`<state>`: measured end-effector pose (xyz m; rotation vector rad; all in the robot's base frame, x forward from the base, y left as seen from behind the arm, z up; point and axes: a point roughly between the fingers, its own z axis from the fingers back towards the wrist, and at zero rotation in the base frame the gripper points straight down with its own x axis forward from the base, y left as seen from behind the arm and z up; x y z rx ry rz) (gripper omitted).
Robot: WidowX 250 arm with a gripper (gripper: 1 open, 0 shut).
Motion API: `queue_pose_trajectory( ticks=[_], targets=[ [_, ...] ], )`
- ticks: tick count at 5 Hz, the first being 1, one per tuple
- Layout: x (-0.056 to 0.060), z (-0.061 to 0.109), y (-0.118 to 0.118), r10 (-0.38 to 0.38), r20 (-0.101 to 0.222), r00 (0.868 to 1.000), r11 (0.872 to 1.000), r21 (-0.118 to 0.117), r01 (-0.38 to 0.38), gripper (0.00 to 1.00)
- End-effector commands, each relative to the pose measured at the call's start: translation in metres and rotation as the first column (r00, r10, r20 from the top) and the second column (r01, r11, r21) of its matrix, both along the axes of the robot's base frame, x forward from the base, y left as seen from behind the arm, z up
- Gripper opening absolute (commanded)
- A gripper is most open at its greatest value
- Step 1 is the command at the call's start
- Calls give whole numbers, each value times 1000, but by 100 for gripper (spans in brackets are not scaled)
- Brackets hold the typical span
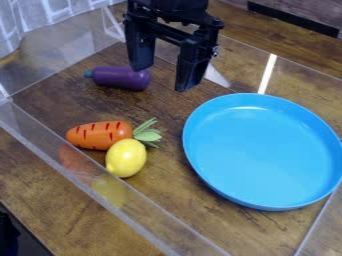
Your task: Put the lemon on the blue tray
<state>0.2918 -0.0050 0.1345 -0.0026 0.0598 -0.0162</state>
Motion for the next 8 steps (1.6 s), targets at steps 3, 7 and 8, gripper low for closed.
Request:
queue_pose_trajectory(
  ticks=[3, 7, 8],
  targets=[
    [-5, -22, 1, -80, -29, 996, 997, -3, 80, 100],
    [-15, -76, 20, -226, -22, 974, 974, 13, 226, 100],
    [-18, -93, 21, -251, -26, 968, 967, 26, 252, 100]
  ],
)
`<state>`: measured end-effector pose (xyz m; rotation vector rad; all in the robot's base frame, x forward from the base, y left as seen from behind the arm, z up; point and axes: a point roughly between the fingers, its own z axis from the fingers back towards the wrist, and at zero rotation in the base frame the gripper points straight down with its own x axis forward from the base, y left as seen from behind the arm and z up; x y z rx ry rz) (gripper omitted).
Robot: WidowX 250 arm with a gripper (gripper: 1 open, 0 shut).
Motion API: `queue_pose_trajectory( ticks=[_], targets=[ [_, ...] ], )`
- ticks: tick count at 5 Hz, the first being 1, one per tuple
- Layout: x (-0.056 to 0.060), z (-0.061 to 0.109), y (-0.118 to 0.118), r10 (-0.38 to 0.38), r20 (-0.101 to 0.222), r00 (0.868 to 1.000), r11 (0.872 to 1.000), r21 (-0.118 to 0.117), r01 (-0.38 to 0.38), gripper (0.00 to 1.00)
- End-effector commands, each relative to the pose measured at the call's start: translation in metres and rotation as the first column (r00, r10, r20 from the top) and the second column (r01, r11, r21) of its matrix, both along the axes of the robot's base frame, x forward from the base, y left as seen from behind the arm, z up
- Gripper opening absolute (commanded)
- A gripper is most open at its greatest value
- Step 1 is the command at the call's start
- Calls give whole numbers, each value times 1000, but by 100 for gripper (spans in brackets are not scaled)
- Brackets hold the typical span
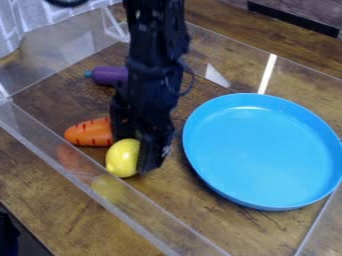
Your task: Put the lemon on the blue tray
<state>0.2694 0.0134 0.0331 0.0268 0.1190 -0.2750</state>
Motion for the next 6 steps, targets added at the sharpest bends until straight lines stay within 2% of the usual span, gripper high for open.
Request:
queue_pose_trajectory(
  ticks=[1, 2, 3, 4, 6],
  targets=[
    [5, -5, 5, -16, 42, 999, 1000, 17, 15, 100],
    [7, -8, 9, -19, 57, 998, 999, 30, 18, 100],
    [10, -10, 12, -23, 59, 998, 999, 33, 21, 100],
    [11, -9, 15, -29, 65, 997, 999, 34, 26, 0],
    [13, -9, 22, -41, 105, 994, 999, 30, 38, 0]
  ],
)
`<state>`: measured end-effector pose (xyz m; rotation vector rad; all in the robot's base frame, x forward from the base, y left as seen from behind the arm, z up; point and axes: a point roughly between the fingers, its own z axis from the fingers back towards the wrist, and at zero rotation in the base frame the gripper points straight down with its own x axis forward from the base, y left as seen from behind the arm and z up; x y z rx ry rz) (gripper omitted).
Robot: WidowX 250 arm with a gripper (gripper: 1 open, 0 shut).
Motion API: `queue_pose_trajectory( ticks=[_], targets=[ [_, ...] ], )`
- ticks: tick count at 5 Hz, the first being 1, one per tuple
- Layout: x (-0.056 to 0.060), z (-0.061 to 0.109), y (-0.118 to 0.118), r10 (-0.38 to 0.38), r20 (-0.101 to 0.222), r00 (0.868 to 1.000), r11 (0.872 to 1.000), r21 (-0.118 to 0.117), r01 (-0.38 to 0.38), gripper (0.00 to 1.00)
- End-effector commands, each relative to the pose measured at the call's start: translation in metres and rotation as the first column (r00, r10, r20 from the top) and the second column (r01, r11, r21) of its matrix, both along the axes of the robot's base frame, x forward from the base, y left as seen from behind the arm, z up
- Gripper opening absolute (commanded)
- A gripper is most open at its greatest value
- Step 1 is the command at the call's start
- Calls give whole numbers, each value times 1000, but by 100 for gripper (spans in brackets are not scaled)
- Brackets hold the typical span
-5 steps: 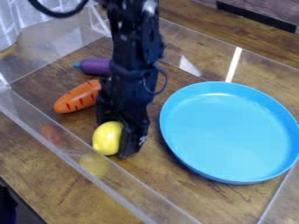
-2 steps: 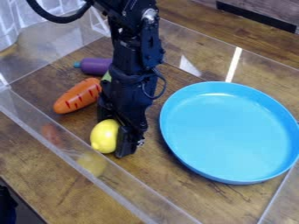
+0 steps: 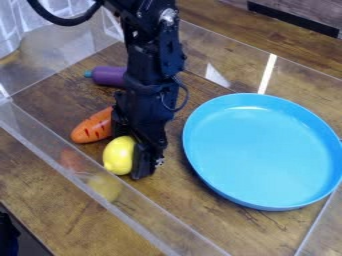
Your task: Put the lemon on the blue tray
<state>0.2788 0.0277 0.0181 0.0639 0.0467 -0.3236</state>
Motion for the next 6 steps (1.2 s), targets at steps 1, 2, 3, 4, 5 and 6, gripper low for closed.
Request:
queue_pose_trajectory(
  ticks=[1, 2, 3, 4, 5, 6],
  targets=[
    [5, 7, 13, 4, 56, 998, 1000, -2, -4, 0],
    [4, 8, 15, -1, 74, 997, 1000, -21, 2, 0],
    [4, 8, 13, -9, 89, 996, 999, -42, 13, 0],
    [5, 8, 14, -13, 97, 995, 998, -55, 18, 0],
    [6, 8, 14, -18, 105, 994, 998, -66, 25, 0],
    [7, 8, 14, -23, 112, 993, 997, -75, 31, 0]
  ],
)
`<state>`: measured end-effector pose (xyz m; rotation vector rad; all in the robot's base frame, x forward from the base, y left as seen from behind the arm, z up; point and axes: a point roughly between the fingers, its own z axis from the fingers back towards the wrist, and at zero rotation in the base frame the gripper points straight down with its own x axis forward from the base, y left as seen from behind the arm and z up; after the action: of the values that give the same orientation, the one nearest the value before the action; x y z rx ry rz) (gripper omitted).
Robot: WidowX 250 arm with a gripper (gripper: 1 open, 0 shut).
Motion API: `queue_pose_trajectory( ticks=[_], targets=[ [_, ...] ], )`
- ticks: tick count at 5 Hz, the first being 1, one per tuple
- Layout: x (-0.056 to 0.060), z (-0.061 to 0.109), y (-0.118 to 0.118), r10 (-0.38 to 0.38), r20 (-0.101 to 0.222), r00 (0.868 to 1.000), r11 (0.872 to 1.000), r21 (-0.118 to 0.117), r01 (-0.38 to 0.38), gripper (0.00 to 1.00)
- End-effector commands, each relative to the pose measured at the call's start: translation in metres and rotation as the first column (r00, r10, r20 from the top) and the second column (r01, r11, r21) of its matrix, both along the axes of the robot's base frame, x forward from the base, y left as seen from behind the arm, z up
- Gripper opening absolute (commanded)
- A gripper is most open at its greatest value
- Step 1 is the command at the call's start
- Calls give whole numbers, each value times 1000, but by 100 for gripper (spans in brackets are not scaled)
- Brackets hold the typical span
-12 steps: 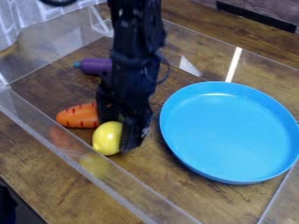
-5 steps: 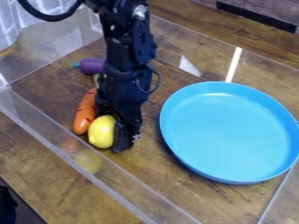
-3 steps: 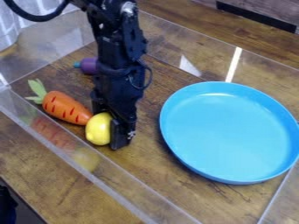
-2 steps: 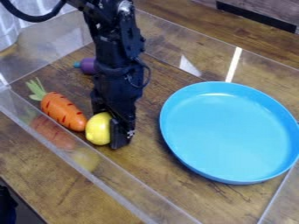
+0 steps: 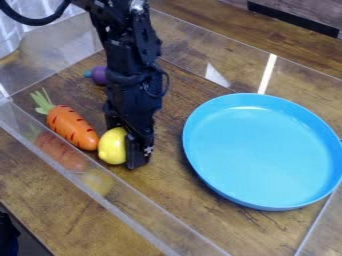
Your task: Put the lemon on the blue tray
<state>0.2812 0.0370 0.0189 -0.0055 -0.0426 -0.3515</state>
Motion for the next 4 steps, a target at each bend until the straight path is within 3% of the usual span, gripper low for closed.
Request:
queue_pose_trajectory(
  ticks=[1, 3, 4],
  targets=[
    [8, 17, 3, -4, 44, 999, 1000, 19, 3, 0],
    [15, 37, -2, -15, 62, 998, 999, 48, 12, 0],
    [24, 62, -7, -9, 93, 996, 997, 74, 2, 0]
  ],
)
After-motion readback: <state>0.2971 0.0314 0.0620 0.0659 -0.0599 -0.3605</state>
